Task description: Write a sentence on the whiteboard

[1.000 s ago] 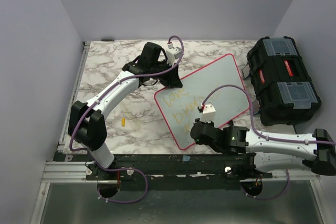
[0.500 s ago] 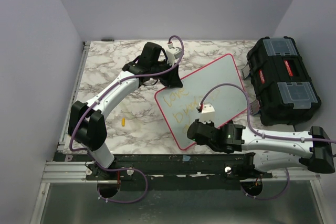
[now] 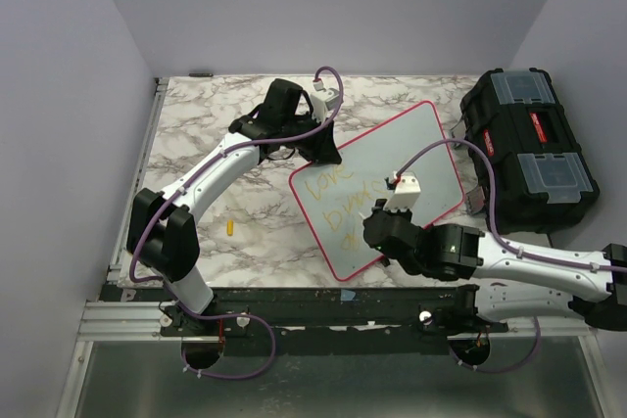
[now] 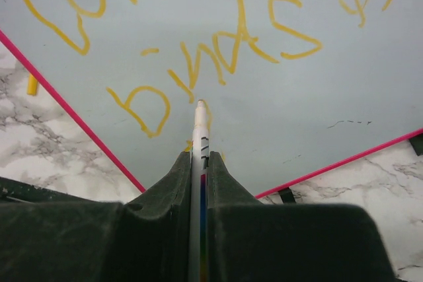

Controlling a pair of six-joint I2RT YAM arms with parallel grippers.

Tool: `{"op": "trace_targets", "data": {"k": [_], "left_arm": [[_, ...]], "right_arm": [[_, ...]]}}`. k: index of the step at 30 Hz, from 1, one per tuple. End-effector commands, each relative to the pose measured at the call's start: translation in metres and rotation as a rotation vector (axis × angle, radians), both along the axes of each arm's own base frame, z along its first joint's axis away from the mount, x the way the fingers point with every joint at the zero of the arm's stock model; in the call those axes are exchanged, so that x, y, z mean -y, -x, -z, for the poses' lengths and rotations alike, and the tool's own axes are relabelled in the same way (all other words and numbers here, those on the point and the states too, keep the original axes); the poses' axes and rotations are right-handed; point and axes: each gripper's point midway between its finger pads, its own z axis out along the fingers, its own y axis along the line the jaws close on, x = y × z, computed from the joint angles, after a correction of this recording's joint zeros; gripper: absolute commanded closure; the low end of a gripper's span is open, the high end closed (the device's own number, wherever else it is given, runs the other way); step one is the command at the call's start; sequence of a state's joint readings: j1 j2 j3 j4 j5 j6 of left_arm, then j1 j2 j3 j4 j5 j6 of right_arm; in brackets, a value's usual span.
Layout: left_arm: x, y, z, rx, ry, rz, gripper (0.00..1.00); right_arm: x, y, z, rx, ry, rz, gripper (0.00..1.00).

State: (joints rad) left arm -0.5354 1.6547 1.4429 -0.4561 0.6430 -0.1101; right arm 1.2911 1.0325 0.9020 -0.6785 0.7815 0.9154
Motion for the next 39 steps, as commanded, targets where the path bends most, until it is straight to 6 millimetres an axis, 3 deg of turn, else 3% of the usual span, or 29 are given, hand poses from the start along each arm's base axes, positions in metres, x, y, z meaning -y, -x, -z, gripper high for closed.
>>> {"op": "trace_targets", "data": {"k": [1, 8, 17, 39], "left_arm": [[0.001, -0.001, -0.01, 0.099, -0.015, 0.027, 1.0], [0.001, -0.001, -0.009, 0.095, -0.016, 0.027, 1.0], [0.001, -0.001, -0.008, 0.094, -0.019, 0.027, 1.0], [0.002, -0.002, -0.006, 0.091, -0.02, 0.029, 1.0]], "right_arm": [[0.008, -0.011, -0.004, 0.047, 0.026, 0.078, 0.99], [0.007, -0.014, 0.019, 0.036, 0.088, 0.095, 0.99], [0.004, -0.017, 0.035, 0.036, 0.147, 0.098, 0.99], [0.011, 0.008, 0.078, -0.106, 0.173, 0.024, 0.99]]}}
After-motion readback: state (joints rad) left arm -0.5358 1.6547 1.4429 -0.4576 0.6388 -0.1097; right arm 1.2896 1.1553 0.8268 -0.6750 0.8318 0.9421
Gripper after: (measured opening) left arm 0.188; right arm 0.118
